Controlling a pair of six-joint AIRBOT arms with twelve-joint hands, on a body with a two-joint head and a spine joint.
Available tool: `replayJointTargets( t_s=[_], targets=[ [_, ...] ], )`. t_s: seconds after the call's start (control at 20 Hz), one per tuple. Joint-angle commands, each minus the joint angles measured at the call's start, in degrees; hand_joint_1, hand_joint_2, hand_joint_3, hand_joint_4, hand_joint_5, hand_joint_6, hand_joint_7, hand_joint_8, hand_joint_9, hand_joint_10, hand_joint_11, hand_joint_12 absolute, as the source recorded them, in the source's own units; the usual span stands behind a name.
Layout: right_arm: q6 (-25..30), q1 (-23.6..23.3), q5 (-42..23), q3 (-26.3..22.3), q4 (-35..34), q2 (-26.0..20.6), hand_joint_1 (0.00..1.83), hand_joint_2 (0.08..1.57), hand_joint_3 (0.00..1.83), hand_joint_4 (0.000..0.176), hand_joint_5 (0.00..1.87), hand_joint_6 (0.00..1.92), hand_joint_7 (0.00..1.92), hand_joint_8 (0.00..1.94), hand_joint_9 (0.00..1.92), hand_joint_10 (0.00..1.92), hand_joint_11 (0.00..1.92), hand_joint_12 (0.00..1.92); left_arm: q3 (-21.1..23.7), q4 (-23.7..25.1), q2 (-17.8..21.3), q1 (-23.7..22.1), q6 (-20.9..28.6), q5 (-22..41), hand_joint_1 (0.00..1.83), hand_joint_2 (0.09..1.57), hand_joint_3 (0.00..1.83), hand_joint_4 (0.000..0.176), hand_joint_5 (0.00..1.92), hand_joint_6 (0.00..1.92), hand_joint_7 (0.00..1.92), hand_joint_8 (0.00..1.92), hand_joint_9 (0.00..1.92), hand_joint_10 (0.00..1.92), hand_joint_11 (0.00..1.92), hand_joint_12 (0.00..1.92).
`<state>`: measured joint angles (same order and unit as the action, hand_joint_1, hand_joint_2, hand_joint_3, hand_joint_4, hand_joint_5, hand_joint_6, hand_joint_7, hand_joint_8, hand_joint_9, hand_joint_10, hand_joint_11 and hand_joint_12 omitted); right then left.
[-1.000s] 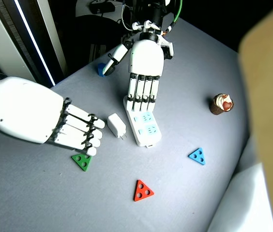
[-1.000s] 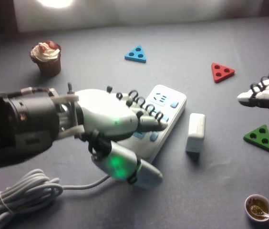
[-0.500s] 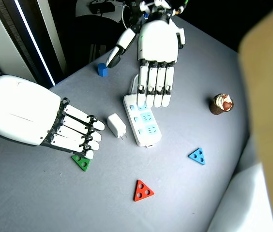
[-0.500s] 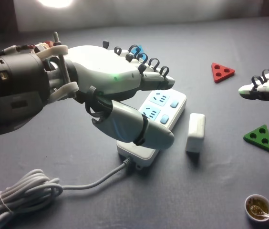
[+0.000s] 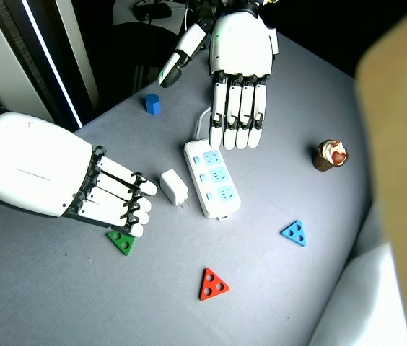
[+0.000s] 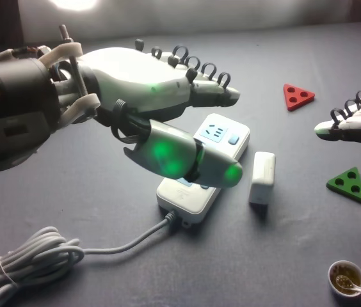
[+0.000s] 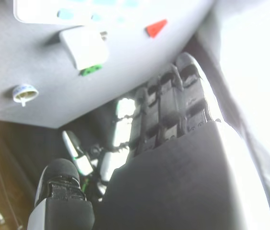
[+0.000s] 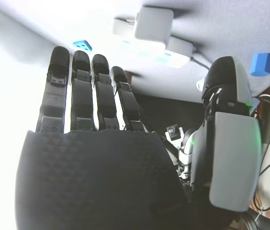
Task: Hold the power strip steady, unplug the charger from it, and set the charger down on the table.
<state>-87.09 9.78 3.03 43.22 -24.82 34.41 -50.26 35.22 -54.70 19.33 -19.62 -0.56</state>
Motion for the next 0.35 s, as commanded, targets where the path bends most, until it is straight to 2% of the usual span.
replayJointTargets(
  t_s=[0.0, 0.2, 0.3],
  targets=[
    [0.0, -0.7, -5.1, -0.1, 0.0, -0.7, 0.58, 0.97, 0.00, 0.000, 0.14, 0.01, 0.23, 0.01, 0.24, 0.01, 0.04, 0.53, 0.1, 0.0, 0.2, -1.0, 0.2, 4.9, 0.00, 1.06, 0.00, 0.000, 0.12, 0.00, 0.13, 0.00, 0.12, 0.00, 0.00, 0.30],
    [-0.2, -0.7, -5.5, -0.5, 0.0, -0.7, 0.52, 1.00, 0.00, 0.000, 0.13, 0.00, 0.21, 0.00, 0.23, 0.00, 0.02, 0.61, 0.4, -0.1, 1.2, -1.6, 0.2, 5.3, 0.00, 1.07, 0.00, 0.000, 0.11, 0.00, 0.12, 0.00, 0.10, 0.01, 0.00, 0.22],
    [-0.6, -0.7, -5.7, -0.7, 0.0, -0.7, 0.58, 0.98, 0.00, 0.000, 0.15, 0.01, 0.24, 0.01, 0.26, 0.01, 0.03, 0.63, 0.6, -0.1, 1.7, -1.9, 0.2, 4.6, 0.00, 1.07, 0.00, 0.000, 0.11, 0.00, 0.12, 0.00, 0.11, 0.01, 0.00, 0.23]
  ],
)
